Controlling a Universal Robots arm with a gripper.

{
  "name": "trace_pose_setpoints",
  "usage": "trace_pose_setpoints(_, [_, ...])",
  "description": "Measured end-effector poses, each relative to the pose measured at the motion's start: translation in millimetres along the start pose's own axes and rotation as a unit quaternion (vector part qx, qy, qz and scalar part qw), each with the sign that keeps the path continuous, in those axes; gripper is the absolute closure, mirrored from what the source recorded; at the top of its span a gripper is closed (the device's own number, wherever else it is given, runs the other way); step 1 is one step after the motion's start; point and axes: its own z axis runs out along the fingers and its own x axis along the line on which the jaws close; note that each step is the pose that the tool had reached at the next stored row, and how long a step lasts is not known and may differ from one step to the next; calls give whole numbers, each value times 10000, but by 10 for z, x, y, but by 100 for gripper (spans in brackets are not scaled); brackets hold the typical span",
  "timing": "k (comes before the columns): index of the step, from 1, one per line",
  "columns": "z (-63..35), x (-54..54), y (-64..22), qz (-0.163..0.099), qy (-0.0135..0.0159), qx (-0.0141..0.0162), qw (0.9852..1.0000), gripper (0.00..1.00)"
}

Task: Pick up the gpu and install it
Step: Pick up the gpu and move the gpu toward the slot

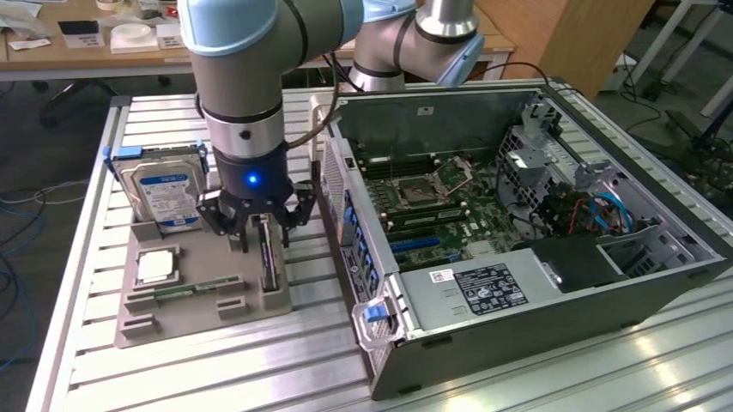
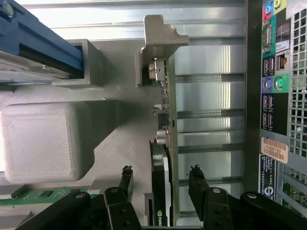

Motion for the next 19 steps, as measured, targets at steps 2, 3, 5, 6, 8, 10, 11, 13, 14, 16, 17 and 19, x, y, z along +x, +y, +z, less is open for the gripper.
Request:
trace_pose_setpoints(2, [36, 1, 6, 0, 0, 0, 10000, 41])
trace_pose_setpoints(3, [56, 1, 8, 0, 0, 0, 10000, 41])
trace_pose_setpoints(5, [91, 2, 10, -2, 1, 1, 10000, 41])
trace_pose_setpoints(6, [107, 2, 11, -5, 0, 0, 10000, 41])
trace_pose_setpoints(8, [108, 2, 11, -6, 0, 1, 10000, 41])
trace_pose_setpoints(10, [108, 3, 11, -6, 0, 1, 10000, 41])
trace_pose_setpoints(11, [108, 2, 11, -6, 0, 1, 10000, 41])
trace_pose_setpoints(13, [109, 2, 11, -9, 0, 1, 10000, 41])
trace_pose_setpoints(14, [110, 2, 11, -13, 0, 1, 10000, 41])
trace_pose_setpoints(16, [111, 2, 11, -15, 0, 1, 10000, 41])
trace_pose_setpoints(17, [111, 2, 11, -15, 0, 1, 10000, 41])
trace_pose_setpoints(19, [111, 2, 12, -15, 0, 1, 10000, 49])
